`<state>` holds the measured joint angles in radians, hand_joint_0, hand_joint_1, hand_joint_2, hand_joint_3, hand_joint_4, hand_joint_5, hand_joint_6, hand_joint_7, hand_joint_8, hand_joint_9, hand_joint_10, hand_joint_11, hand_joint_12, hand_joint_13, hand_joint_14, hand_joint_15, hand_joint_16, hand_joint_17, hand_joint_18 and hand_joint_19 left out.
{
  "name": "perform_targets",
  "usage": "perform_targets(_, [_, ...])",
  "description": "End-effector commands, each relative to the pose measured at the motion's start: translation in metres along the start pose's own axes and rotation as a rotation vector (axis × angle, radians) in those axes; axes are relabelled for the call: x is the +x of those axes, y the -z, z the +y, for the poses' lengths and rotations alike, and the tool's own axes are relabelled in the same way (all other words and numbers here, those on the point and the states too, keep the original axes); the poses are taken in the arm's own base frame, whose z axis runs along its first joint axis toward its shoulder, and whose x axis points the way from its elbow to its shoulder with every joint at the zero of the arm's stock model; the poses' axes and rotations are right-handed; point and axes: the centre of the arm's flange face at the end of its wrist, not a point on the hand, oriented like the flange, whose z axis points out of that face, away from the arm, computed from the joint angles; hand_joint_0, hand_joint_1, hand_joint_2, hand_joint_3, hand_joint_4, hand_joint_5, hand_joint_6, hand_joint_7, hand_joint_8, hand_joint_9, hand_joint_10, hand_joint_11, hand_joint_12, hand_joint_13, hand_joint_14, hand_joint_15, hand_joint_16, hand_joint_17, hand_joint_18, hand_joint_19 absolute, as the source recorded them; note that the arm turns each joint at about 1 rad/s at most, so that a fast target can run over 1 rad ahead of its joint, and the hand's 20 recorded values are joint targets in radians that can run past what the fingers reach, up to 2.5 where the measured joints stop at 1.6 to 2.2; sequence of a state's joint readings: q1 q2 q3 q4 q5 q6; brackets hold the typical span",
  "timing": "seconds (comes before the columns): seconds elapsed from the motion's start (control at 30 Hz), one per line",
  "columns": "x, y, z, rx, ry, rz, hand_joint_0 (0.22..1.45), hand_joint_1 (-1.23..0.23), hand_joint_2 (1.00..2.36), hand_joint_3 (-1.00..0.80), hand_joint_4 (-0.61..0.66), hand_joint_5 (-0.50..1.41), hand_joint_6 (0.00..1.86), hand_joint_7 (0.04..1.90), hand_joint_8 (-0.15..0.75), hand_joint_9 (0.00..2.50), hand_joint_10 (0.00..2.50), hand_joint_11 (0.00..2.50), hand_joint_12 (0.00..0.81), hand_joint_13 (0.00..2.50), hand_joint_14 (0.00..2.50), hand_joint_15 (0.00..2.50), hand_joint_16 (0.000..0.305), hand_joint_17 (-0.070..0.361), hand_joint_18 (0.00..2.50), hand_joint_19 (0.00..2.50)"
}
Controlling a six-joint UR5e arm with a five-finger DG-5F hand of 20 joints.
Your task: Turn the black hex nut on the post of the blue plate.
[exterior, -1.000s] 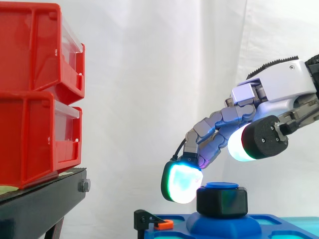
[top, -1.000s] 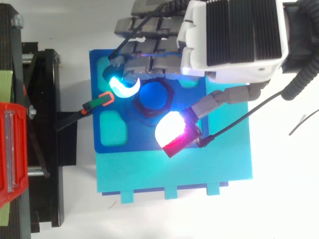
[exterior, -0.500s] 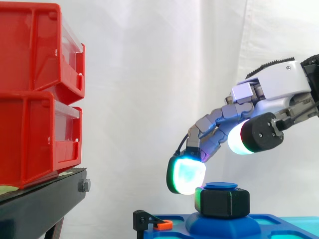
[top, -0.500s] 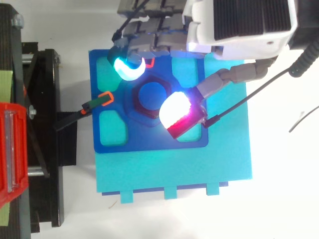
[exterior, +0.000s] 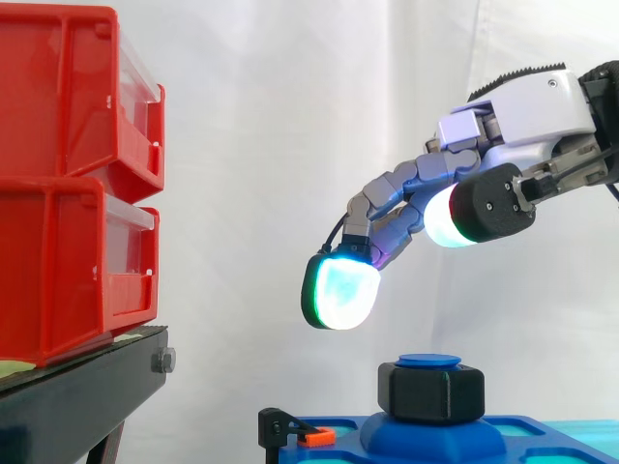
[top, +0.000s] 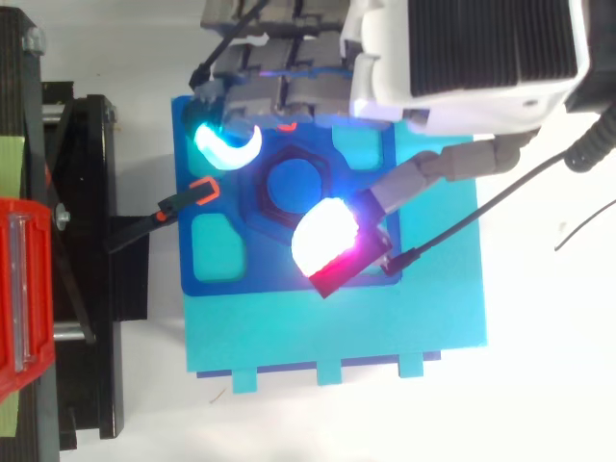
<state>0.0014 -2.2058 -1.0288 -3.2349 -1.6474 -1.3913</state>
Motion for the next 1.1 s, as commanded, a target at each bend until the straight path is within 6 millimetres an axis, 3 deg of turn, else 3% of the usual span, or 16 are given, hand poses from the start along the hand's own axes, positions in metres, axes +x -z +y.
perform_targets(0.0, [0.002, -0.003, 0.011, 0.005, 0.002, 0.003, 0.52, -0.31, 1.0, -0.5, 0.29, -0.17, 0.5, 0.84, 0.265, 0.47, 0.0, 0.0, 0.219, 0.37, 0.0, 0.07, 0.016, 0.036, 0.0, 0.3])
perform_targets(0.47, [0.017, -0.01, 0.045, 0.062, 0.017, 0.022, 0.52, -0.31, 1.0, -0.5, 0.32, -0.15, 0.5, 0.93, 0.271, 0.49, 0.0, 0.0, 0.223, 0.39, 0.0, 0.08, 0.016, 0.037, 0.0, 0.29])
perform_targets(0.8, [0.021, -0.012, 0.05, 0.069, 0.024, 0.02, 0.52, -0.31, 1.0, -0.5, 0.31, -0.15, 0.5, 0.93, 0.271, 0.49, 0.0, 0.0, 0.224, 0.39, 0.0, 0.08, 0.016, 0.037, 0.0, 0.3])
perform_targets(0.83, [0.034, -0.019, 0.049, 0.074, 0.027, 0.039, 0.52, -0.31, 1.0, -0.5, 0.31, -0.15, 0.5, 0.93, 0.272, 0.49, 0.0, 0.0, 0.225, 0.39, 0.0, 0.08, 0.016, 0.037, 0.0, 0.3])
perform_targets(1.07, [0.033, -0.024, 0.051, 0.062, 0.026, 0.04, 0.52, -0.31, 1.0, -0.5, 0.31, -0.15, 0.5, 0.93, 0.269, 0.49, 0.0, 0.0, 0.224, 0.39, 0.0, 0.08, 0.016, 0.036, 0.0, 0.3])
